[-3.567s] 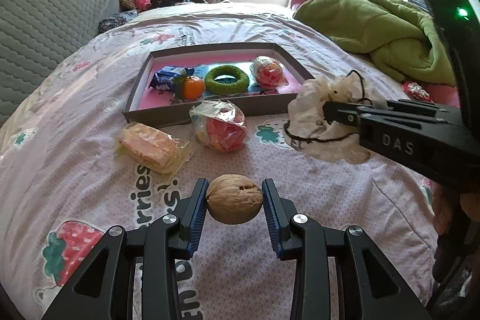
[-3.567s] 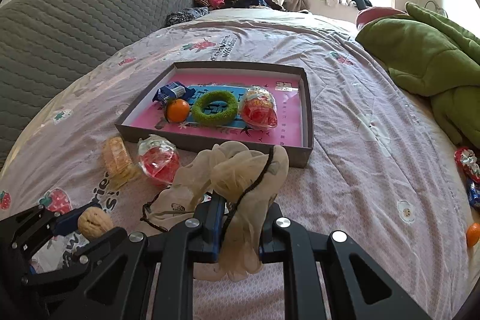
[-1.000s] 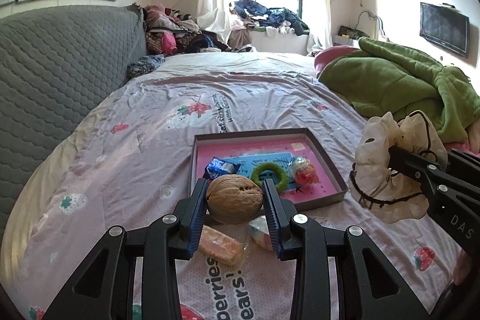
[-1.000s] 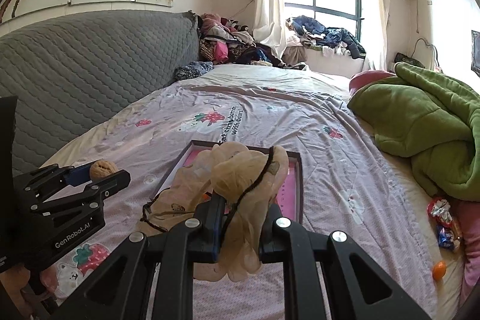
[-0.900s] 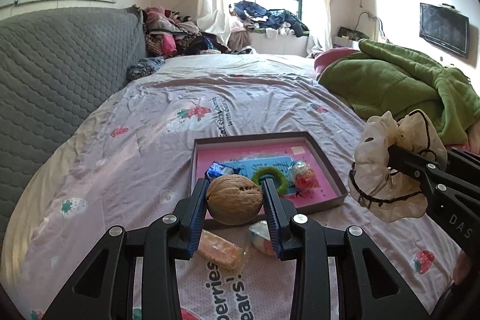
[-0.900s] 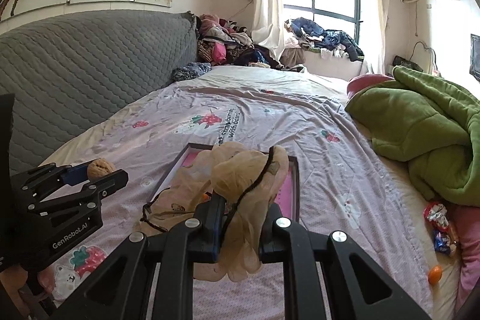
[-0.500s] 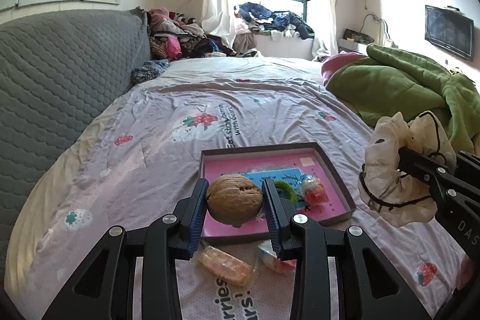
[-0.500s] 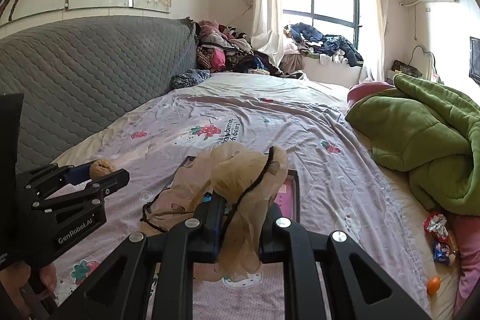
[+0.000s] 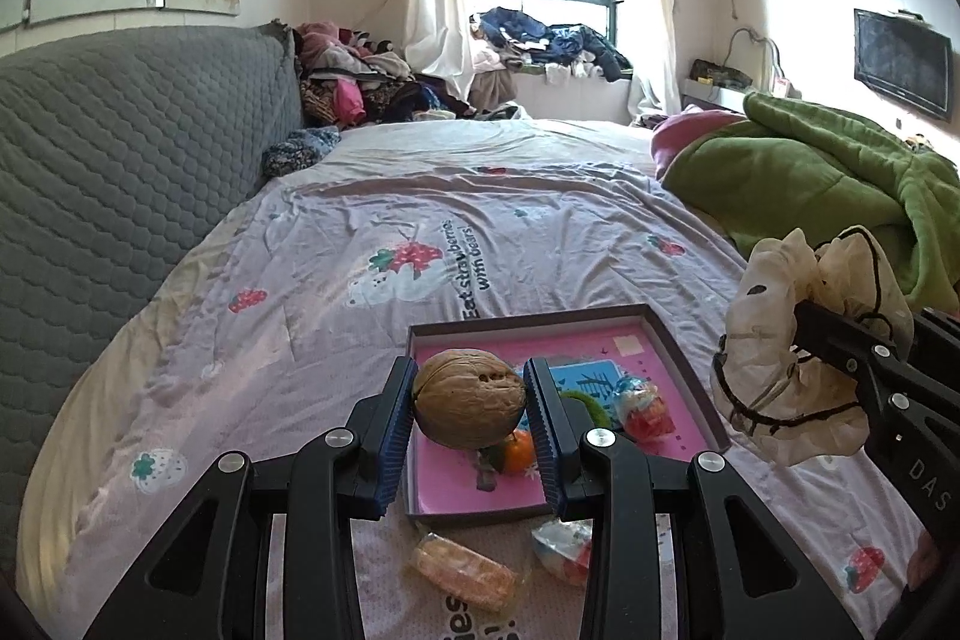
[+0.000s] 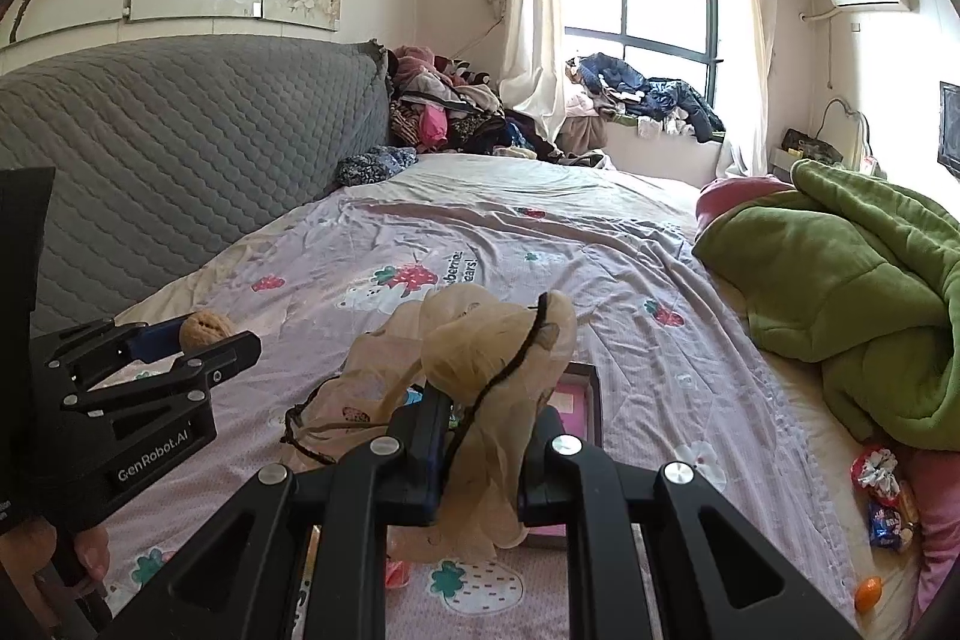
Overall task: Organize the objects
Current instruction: 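Lower the walnut into the tray while right tool lowers the scrunchie beside the green ring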
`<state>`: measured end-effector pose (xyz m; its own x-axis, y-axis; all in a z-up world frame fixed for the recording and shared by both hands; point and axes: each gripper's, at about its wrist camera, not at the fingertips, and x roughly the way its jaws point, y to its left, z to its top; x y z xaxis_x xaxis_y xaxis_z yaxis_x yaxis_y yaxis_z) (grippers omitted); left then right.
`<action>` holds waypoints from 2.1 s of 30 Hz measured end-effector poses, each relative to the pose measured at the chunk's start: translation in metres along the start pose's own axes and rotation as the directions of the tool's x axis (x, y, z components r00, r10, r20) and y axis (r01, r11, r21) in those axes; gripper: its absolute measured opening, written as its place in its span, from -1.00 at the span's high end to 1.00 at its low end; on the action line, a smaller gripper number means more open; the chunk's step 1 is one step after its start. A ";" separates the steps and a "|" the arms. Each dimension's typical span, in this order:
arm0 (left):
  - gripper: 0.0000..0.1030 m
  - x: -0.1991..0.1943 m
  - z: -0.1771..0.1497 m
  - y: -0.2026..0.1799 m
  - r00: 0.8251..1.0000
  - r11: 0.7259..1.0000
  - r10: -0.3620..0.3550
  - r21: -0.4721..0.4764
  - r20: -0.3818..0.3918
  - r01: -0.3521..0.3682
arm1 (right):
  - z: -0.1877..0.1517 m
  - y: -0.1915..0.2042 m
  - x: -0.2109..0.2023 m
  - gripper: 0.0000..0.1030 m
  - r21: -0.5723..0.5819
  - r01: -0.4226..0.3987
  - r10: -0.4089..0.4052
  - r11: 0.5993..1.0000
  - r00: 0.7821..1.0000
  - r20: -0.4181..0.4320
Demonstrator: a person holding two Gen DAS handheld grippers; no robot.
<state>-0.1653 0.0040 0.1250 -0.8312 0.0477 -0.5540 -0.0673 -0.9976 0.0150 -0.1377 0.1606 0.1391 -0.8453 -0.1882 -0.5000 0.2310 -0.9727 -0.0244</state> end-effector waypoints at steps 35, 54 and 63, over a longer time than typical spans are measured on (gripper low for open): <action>0.28 0.093 -0.020 0.011 0.997 1.000 0.014 -0.006 -0.074 -0.015 | -0.019 0.000 0.085 0.67 -0.003 0.010 -0.010 1.000 0.998 -0.064; 0.28 0.158 -0.068 0.009 0.987 1.000 -0.022 -0.005 -0.160 0.021 | -0.057 0.007 0.138 0.67 -0.027 0.020 -0.024 0.999 0.990 -0.137; 0.28 0.175 -0.079 0.013 0.986 1.000 -0.022 -0.010 -0.168 0.021 | -0.078 0.006 0.169 0.67 -0.016 0.030 -0.033 0.999 0.981 -0.192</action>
<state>-0.2676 -0.0048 -0.0377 -0.7249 0.0611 -0.6861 -0.0795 -0.9968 -0.0047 -0.2414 0.1336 -0.0132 -0.7445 -0.1265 -0.6556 0.2125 -0.9757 -0.0530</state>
